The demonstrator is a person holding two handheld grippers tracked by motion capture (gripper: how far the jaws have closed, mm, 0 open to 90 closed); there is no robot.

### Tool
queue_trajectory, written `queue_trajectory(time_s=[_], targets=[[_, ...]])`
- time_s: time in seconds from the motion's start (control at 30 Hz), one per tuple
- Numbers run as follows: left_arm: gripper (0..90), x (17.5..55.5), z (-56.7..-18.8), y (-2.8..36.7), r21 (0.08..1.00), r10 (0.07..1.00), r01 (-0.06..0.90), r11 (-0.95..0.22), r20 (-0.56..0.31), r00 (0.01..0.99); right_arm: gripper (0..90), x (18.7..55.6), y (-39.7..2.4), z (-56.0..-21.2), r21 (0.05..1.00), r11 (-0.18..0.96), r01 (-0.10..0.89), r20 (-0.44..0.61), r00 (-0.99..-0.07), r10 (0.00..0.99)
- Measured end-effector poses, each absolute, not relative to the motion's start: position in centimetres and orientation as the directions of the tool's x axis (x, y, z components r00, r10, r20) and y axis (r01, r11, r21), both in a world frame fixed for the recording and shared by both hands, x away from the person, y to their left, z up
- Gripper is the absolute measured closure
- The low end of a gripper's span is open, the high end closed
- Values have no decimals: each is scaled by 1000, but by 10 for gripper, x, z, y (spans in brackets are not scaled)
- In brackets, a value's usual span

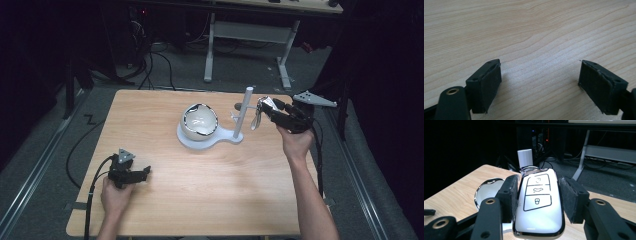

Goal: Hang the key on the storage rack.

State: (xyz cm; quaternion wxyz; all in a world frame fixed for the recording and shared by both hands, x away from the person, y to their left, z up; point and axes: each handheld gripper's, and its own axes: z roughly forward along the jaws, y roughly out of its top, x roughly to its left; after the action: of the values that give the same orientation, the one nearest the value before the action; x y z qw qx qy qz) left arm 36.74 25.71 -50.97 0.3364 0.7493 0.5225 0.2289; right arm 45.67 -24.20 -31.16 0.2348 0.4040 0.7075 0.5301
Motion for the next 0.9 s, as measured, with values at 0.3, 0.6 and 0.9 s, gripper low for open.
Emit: queue_trajectory(time_s=[0.3, 0.6, 0.9], targets=[[187, 367, -510, 257, 743, 937, 629, -227, -8, 349, 510, 455, -241, -310, 943, 121, 310, 80, -564, 822], [188, 367, -510, 257, 743, 937, 629, -227, -9, 348, 510, 451, -231, -301, 946, 151, 287, 49, -585, 810], [188, 367, -510, 257, 744, 937, 629, -226, -9, 348, 510, 458, -234, -310, 940, 140, 311, 58, -551, 833]])
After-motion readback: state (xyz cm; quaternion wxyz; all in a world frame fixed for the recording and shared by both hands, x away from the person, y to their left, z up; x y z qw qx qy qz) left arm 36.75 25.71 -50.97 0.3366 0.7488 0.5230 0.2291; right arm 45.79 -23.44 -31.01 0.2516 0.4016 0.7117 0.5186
